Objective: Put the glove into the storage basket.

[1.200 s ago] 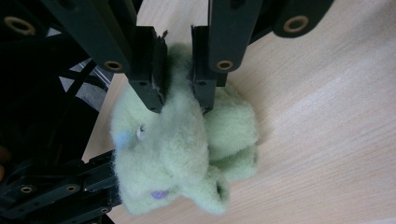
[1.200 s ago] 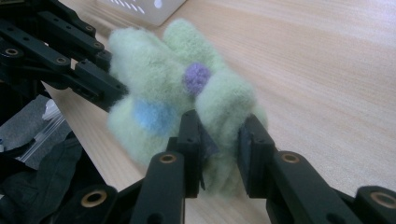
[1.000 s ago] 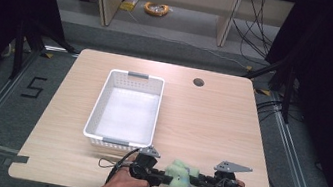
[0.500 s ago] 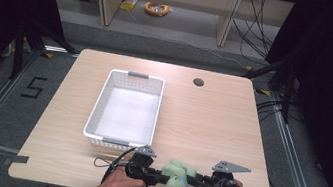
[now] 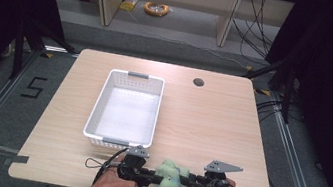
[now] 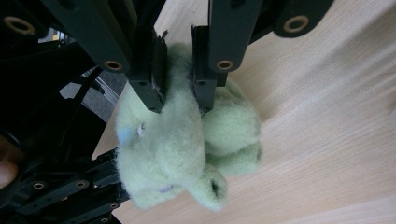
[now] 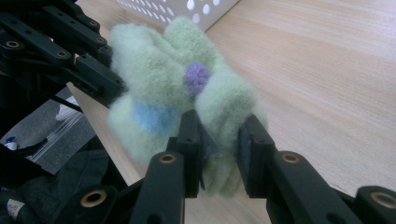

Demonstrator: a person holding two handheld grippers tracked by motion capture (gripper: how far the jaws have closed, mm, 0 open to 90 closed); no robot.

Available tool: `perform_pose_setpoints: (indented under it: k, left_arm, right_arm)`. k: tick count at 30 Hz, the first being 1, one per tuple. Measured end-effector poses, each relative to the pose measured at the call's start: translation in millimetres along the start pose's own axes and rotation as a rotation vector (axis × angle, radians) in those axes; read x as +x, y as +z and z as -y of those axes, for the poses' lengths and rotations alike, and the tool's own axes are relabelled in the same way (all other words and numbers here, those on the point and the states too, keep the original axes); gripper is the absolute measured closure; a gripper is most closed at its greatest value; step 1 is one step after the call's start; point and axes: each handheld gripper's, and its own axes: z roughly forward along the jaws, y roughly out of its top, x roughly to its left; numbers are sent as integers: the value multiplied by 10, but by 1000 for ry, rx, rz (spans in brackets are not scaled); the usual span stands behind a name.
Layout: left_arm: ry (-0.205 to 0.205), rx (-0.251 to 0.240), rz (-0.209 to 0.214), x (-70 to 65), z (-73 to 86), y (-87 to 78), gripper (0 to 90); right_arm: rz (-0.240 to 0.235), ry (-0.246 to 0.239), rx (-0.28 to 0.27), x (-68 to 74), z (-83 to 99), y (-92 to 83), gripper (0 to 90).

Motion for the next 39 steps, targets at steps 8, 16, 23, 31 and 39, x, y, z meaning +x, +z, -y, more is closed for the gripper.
perform_pose_setpoints:
  k: [8, 16, 23, 31, 39]
  left_arm:
    - [6, -13, -11, -18, 15, -85, 764]
    - [6, -36, -5, -13, 13, -198, 763]
    - [25, -58, -4, -21, -42, -284, 763]
    - [17, -74, -9, 15, -102, -397, 761]
    - [45, -75, -36, 10, -210, -527, 759]
  right_arm:
    - [-11, -35, -19, 53, -42, 26, 736]
    - [-17, -68, -26, 119, -125, 29, 736]
    - [-11, -75, -27, 154, -226, -20, 736]
    - [-34, -89, -51, 199, -349, 3, 736]
    - [-47, -131, -60, 215, -512, 7, 735]
